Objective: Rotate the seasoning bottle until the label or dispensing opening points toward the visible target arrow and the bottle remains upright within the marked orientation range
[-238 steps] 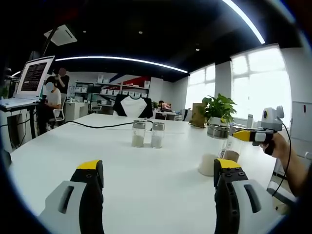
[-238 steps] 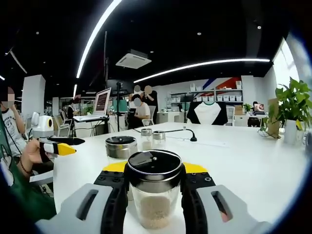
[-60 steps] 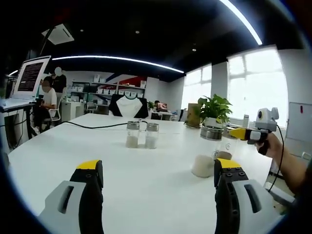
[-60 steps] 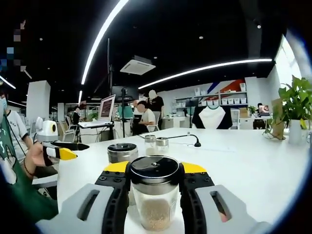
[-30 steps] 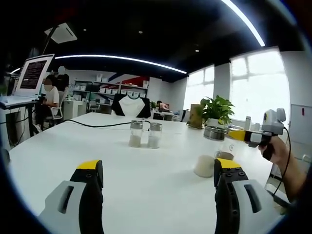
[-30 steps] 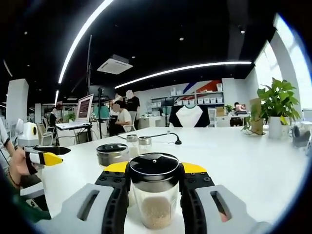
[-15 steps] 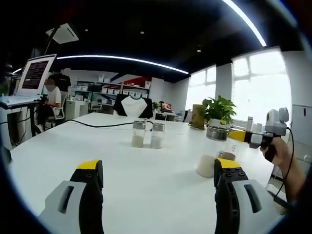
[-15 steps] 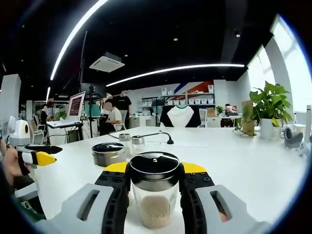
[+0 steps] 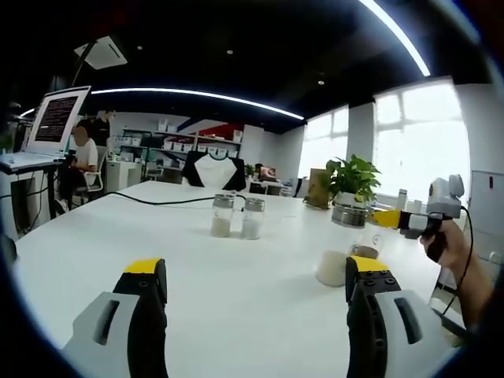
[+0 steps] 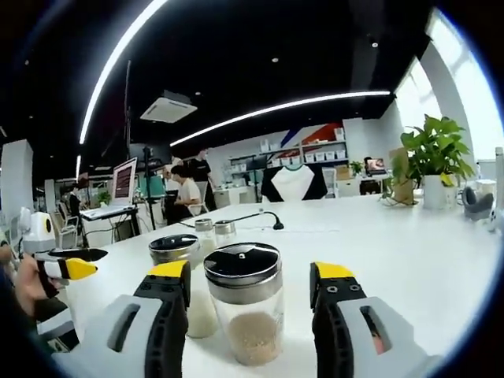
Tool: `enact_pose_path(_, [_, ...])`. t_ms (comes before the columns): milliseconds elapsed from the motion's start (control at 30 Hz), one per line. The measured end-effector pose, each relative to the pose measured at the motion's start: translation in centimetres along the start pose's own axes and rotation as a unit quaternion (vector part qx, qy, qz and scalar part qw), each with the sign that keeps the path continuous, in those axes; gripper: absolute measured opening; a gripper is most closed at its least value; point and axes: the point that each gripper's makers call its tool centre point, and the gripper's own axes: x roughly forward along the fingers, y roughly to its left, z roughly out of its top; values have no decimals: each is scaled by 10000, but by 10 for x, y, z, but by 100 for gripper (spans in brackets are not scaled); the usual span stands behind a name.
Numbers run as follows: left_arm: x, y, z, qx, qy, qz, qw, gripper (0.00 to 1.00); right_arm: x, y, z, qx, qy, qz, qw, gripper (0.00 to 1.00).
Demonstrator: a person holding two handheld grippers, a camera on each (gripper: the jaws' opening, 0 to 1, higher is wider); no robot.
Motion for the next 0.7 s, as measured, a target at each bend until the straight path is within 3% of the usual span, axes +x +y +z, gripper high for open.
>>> enact_pose_path(33, [0,0,0,2,-3,-1,10000,99,-1,0,1,-12,-11,52,10000,64])
enact_pose_path(167, [0,1,-1,-22,7,-7,10000,99,-7,6,13,-98,-69,919,9957,65])
enact_pose_path(233, [0,2,0,-13,-9,11,10000,99,-9,15,16,33,42,1555,9878,66])
enact_pose_path(300, [0,3,0,-15,-15,21,10000,99,-11,17,19,143,96,1947,9807,67])
enact_pose_path(467, [0,4,0,-12,-9,54,10000,99,-9,9,22,-51,161,2390,9709,67])
enact_pose_path(533, [0,4,0,-10,-8,53,10000,99,-9,10,20,27,242,2742,9614,68])
enact_pose_path(600, [-1,4,1,1,-6,50,10000,99,-10,15,16,110,341,3249,9451,67])
enact_pose_path(700, [-1,4,2,10,-22,46,10000,99,-7,11,14,113,370,3531,9348,66])
